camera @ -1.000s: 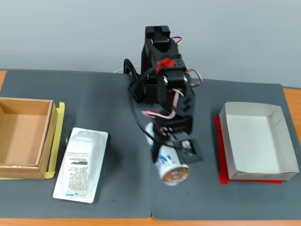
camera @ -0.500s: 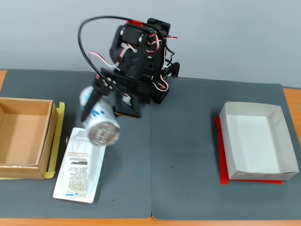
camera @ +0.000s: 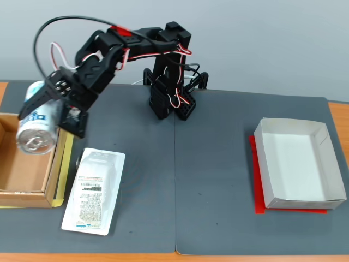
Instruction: Pick the can and put it in the brown box
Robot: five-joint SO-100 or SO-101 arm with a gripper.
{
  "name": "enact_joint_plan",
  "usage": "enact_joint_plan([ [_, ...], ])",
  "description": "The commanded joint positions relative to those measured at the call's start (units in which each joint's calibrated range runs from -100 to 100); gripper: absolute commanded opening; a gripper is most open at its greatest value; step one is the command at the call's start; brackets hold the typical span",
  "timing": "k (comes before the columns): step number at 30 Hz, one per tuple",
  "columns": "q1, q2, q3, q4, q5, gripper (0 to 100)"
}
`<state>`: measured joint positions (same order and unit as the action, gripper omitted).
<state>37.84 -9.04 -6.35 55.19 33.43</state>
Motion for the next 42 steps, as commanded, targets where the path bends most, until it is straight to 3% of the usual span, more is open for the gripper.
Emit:
enact_joint_plan([
  [1, 1.5, 4.4, -8.0, -1.7, 0.2, 11],
  [13, 6.1, 20.0, -17.5, -2.2, 5.1, 11],
  [29, 7.6, 31.3, -25.1, -2.3, 5.0, 11],
  [31, 7.6, 31.4, -25.1, -2.2, 5.0, 14],
  [37, 7.6, 31.5, -24.2, -1.3, 5.0, 35],
  [42, 7.0, 30.9, -24.2, -1.2, 4.9, 36],
])
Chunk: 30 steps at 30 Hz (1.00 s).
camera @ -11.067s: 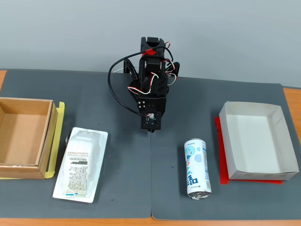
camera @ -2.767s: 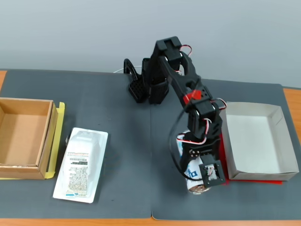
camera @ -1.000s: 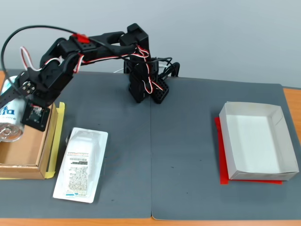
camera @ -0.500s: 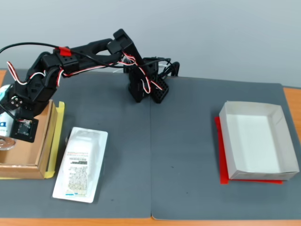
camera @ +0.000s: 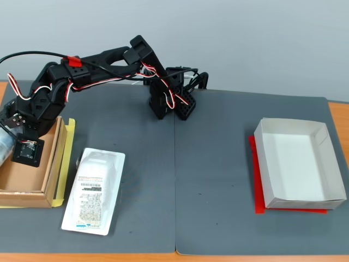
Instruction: Pick the can and put it in the brown box
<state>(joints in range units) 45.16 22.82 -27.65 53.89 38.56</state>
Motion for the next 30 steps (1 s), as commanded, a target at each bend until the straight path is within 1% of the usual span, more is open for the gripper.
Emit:
enact_joint_plan([
  [1, -0.3, -0.9, -2.9, 0.1, -0.2, 35],
  [7, -0.3, -1.3, -2.9, 0.1, -0.2, 29],
  [9, -0.4, -2.5, -2.6, 0.1, -0.3, 25],
  [11, -1.0, -4.4, -0.4, 0.1, -1.9, 21],
  [17, -3.6, -13.7, 8.2, 0.1, -11.2, 5],
  [19, -4.5, -17.2, 11.0, 0.1, -14.6, 2],
  [26, -7.5, -32.3, 23.7, 0.1, -27.6, 1],
  [30, -9.5, -42.1, 32.7, 0.0, -32.6, 1],
])
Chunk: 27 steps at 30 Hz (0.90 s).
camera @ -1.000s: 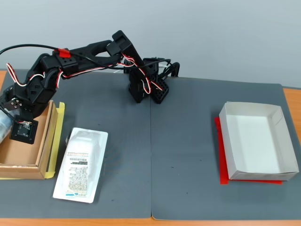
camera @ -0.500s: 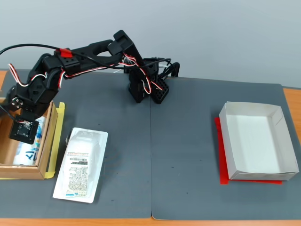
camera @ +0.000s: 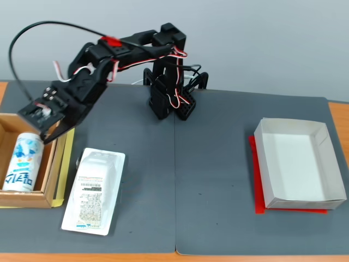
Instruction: Pick the can and put it in the brown box
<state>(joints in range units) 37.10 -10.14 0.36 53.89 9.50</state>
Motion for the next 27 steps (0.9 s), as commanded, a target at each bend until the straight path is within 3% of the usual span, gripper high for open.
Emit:
enact_joint_plan([
  [1, -2.0, -11.5, 7.1, 0.0, -4.3, 1],
  [9, -7.3, -27.8, 25.6, -0.1, -8.4, 1],
  [27, -22.2, -65.8, 64.9, -1.0, -8.4, 1],
])
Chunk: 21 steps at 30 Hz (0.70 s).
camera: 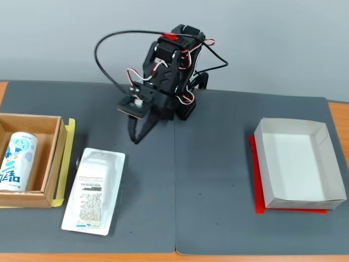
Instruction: Pick the can and put it in the brown box
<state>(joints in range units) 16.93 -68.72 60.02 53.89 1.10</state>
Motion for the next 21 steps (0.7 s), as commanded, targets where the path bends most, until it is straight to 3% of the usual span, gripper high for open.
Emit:
enact_joint_plan([
  [1, -2.8, -9.8, 7.7, -1.0, 0.0, 1],
  [11, -10.8, -29.8, 28.5, -0.8, 0.1, 1],
  [21, -15.9, -31.0, 38.8, -0.9, 0.0, 1],
])
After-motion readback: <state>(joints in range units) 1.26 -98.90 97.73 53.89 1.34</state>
